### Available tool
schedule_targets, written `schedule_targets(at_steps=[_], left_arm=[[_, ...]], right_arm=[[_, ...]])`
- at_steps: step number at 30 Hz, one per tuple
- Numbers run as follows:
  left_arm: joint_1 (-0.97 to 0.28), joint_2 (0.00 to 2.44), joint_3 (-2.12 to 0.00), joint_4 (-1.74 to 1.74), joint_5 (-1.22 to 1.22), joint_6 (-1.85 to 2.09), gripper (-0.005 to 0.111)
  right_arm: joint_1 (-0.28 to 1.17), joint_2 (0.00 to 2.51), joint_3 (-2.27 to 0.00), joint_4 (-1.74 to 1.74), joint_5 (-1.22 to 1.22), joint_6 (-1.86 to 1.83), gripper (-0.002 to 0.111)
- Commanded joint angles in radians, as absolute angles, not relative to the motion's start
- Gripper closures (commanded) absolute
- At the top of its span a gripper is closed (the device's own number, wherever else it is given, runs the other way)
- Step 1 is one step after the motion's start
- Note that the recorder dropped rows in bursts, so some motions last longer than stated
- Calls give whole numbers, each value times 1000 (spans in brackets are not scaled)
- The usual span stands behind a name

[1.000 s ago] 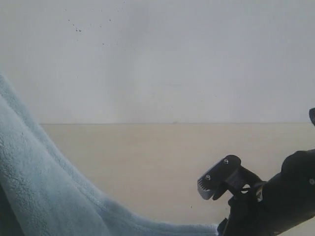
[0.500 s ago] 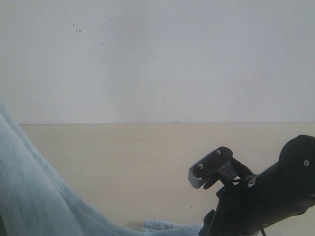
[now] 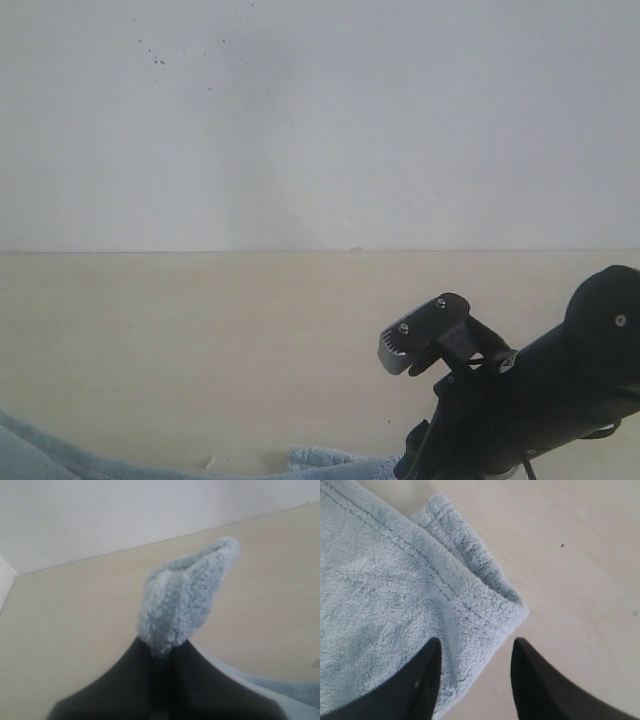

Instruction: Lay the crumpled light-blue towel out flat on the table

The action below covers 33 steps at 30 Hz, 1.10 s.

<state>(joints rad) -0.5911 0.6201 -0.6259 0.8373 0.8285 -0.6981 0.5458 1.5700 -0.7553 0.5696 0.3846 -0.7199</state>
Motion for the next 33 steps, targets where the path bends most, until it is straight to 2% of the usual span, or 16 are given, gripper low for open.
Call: schedule_targets(at_steps=[1,8,14,18,30,32,33], left_arm=[[-589,547,-636,856,856,-718,103],[-589,426,-643,845,878,-712,103],[-589,396,-643,816,942,-658,103],[-589,396,-643,777,920,-651,103],[-589,396,-705,720,965,-544,103],[-589,396,-705,720,965,-544,103],[-589,396,-705,718,965,-544,103]], right_arm=[[538,1570,-761,580,385,-757,65],[538,1633,-761,606,383,-799,65],[538,1652,-769,863,380,-1030,65],[538,1679,-829,970,474,-1111,65],[547,1804,-889,988,467,-1117,65],[559,1809,-889,988,456,-1126,70],[559,1809,-889,1003,455,-1132,78]])
